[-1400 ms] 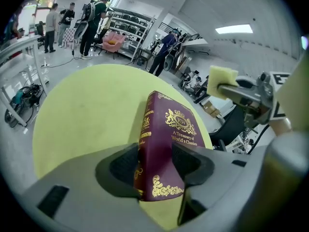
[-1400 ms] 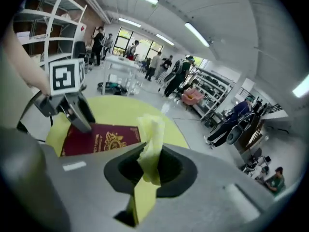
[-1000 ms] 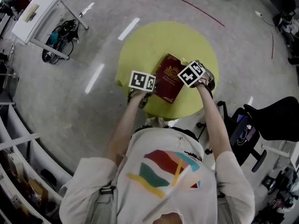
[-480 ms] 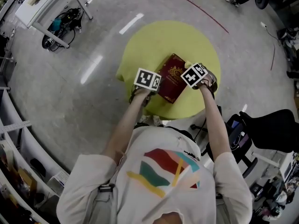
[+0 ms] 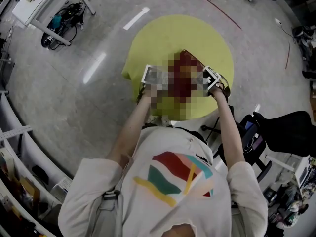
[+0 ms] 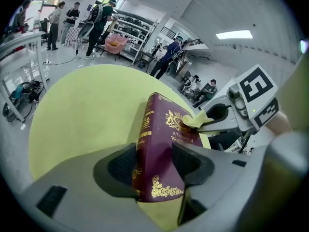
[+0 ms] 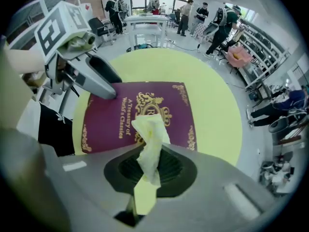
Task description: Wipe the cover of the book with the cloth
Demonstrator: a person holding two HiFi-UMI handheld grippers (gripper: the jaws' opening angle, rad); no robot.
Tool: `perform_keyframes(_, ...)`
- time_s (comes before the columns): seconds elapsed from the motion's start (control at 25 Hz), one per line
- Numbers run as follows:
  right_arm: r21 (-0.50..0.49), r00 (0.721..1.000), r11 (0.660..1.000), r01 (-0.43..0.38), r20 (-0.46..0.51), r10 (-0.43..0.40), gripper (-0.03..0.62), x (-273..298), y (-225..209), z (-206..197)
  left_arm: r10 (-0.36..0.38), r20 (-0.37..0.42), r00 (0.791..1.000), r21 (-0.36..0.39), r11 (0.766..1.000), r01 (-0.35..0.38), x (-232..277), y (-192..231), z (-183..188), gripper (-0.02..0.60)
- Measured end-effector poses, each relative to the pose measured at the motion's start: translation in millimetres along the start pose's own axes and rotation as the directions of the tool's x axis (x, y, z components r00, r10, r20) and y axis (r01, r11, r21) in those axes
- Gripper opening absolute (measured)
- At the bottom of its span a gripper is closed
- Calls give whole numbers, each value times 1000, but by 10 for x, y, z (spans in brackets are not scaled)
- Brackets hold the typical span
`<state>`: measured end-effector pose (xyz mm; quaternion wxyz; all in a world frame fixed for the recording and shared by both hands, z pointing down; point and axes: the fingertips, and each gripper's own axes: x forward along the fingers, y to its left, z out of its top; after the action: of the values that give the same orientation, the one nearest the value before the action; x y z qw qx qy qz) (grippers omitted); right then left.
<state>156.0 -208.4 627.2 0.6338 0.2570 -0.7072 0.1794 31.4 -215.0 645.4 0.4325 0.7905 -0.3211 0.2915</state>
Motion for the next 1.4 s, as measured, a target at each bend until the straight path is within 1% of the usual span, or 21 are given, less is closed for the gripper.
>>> perform_keyframes(0.08, 18, 999, 999, -48, 18, 48, 28, -2, 151, -3, -3, 0, 1000, 2, 1000, 3, -1, 1, -1, 222)
perform_keyframes(0.2, 45, 997, 997, -69, 20, 69, 28, -25, 297, -46, -5, -7, 1000, 6, 1000, 5, 3, 9, -7, 222)
perform_keyframes(0.32, 50, 993, 992, -112, 47, 110, 28, -24, 454, -16, -12, -10, 1000, -5, 1000, 12, -5, 4, -10, 222)
perform_keyframes(0.48, 61, 985, 984, -166, 64, 162, 28, -44, 656, -6, -11, -16, 1000, 1, 1000, 11, 5, 24, -1, 222)
perform_keyframes(0.8, 51, 960, 962, -268, 93, 263, 28, -83, 1152, -29, -14, -20, 1000, -1, 1000, 14, 18, 32, -23, 222)
perform_keyframes(1.16, 30, 940, 945, -327, 110, 322, 28, -115, 1466, -22, -14, -12, 1000, -12, 1000, 14, 8, 46, -13, 222)
perform_keyframes(1.4, 29, 939, 944, -330, 116, 324, 28, -104, 1493, -36, 0, -14, 1000, -5, 1000, 0, 14, 39, -17, 222)
